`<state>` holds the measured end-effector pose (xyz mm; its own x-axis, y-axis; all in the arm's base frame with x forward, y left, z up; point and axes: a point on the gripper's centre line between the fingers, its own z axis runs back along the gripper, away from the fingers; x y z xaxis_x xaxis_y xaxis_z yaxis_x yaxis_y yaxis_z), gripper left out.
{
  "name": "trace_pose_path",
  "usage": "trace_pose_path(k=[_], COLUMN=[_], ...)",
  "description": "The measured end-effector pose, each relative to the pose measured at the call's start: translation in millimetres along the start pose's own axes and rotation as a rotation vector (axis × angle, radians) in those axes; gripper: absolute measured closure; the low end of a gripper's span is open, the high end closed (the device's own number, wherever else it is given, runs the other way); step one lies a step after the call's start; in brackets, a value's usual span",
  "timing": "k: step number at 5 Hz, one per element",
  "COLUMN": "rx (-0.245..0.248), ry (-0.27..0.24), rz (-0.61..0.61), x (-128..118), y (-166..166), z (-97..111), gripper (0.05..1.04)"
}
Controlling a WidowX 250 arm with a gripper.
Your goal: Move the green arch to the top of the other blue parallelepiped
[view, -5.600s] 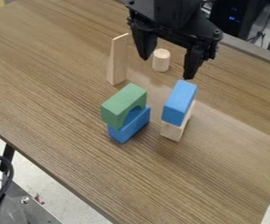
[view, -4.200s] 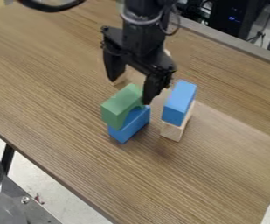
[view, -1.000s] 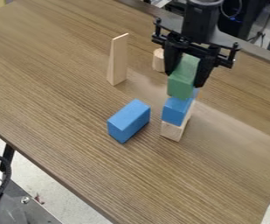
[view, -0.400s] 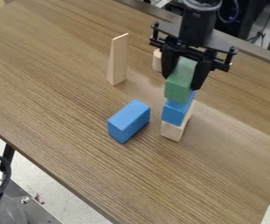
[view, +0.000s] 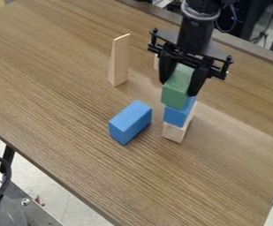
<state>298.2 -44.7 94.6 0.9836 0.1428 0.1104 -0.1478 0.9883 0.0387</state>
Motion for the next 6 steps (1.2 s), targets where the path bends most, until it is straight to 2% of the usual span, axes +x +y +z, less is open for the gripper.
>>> trace_pose_path(k=[4, 5, 6], rx=[-0.017, -0.02, -0.012], ry=[0.012, 0.011, 0.016], rz=[0.0, 0.0, -0.021], x=[-3.4, -3.5, -3.3], y=[-7.6, -8.5, -10.2], z=[1.5, 1.6, 3.5], gripper=[0.511, 0.442, 0.147])
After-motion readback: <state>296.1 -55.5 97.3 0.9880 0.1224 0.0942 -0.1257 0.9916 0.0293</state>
